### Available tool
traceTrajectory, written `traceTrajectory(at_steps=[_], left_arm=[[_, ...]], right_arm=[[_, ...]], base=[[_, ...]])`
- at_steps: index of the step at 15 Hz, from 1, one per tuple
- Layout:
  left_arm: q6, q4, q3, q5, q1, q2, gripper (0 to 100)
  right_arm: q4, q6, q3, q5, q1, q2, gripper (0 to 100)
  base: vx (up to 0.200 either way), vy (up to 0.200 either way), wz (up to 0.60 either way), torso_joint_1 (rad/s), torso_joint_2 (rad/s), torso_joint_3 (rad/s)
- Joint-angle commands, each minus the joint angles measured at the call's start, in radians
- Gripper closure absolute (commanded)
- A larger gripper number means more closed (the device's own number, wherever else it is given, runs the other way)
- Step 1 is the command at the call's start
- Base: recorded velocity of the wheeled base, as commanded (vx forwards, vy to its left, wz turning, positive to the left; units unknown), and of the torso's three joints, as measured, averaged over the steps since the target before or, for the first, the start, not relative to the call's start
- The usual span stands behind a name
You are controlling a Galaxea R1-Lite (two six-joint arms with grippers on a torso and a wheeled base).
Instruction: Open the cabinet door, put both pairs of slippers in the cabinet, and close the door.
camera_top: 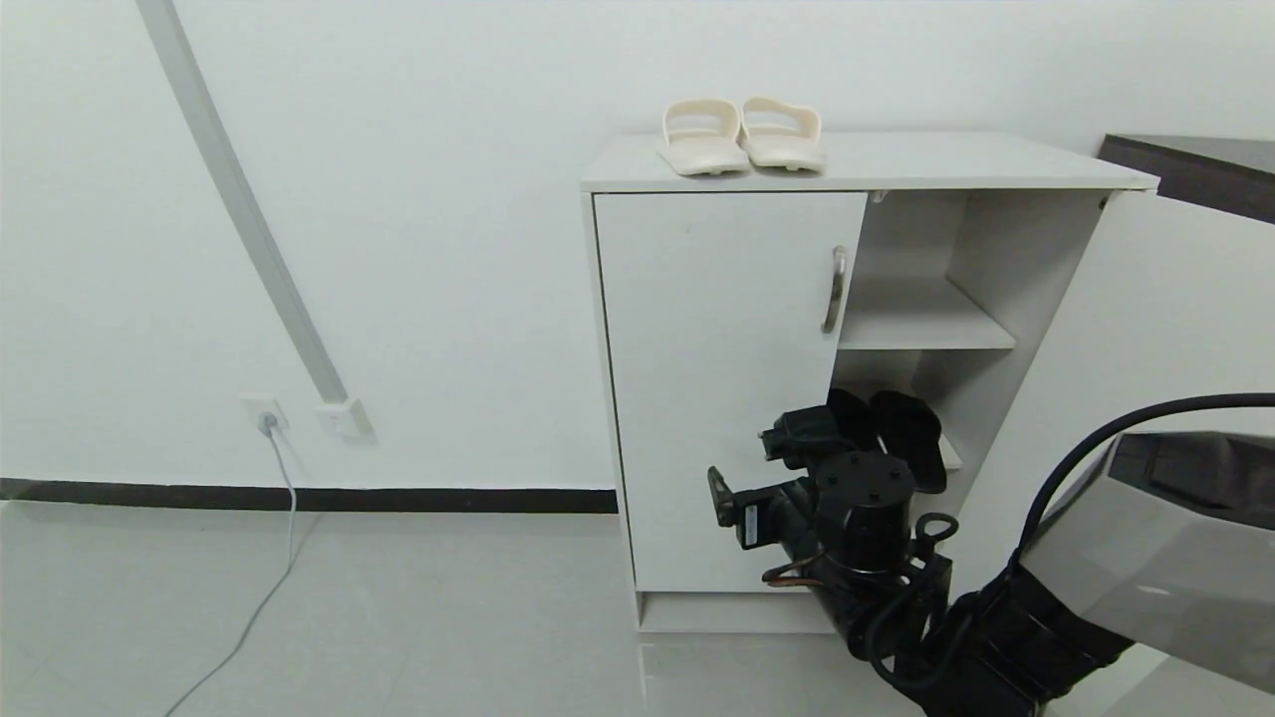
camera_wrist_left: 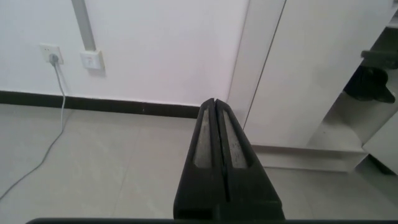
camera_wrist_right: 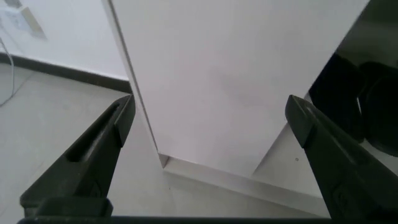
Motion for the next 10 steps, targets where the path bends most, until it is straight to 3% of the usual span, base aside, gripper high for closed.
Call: traceTrajectory(at_steps=[1, 10], left_arm=[[-0.001, 0.000, 0.000, -0.001, 0.000, 0.001, 100], [-0.001, 0.000, 0.000, 0.001, 0.000, 0.001, 100]], right_arm=[[0.000, -0.001, 0.005, 0.000, 0.000, 0.001, 0], [0.000, -0.001, 0.011, 0.000, 0.000, 0.011, 0]], base=[[0.000, 0.000, 0.00, 0.110, -0.47, -0.364], [0.000, 0.000, 0.00, 0.139, -0.47, -0.332]])
